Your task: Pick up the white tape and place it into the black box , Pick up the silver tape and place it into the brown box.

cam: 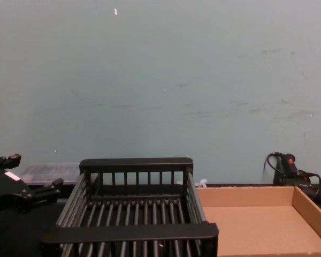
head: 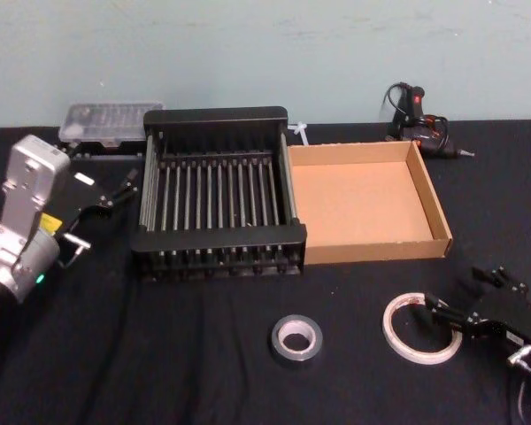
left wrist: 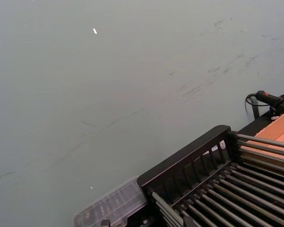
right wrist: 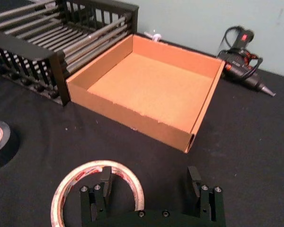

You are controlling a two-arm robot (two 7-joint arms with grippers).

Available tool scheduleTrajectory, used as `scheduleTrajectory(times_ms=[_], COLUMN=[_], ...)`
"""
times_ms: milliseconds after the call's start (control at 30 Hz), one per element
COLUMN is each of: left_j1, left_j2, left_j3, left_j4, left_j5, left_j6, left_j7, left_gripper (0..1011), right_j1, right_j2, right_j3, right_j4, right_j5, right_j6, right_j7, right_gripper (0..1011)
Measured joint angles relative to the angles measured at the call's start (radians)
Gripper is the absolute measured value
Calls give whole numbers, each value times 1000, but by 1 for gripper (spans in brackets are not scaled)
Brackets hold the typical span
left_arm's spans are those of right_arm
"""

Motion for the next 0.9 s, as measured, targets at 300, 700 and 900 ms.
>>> scheduleTrajectory(times_ms=[300, 700, 900], left_j1=[0, 0, 0], left_j2=[0, 0, 0], left_j3=[0, 0, 0], left_j4=[0, 0, 0], left_j5=[0, 0, 0], left_j6=[0, 0, 0], left_j7=[0, 0, 0], left_gripper=[1001, 1001, 1001], right_j1=[16, 24, 23], right_j2=[-28, -60, -77], right_j3=[-6, 4, 18], right_j4=[38, 66, 72], right_j5=[-27, -56, -80], right_j6=[23, 30, 39], right_j7=[19, 40, 57], right_gripper=[1000, 1000, 1000])
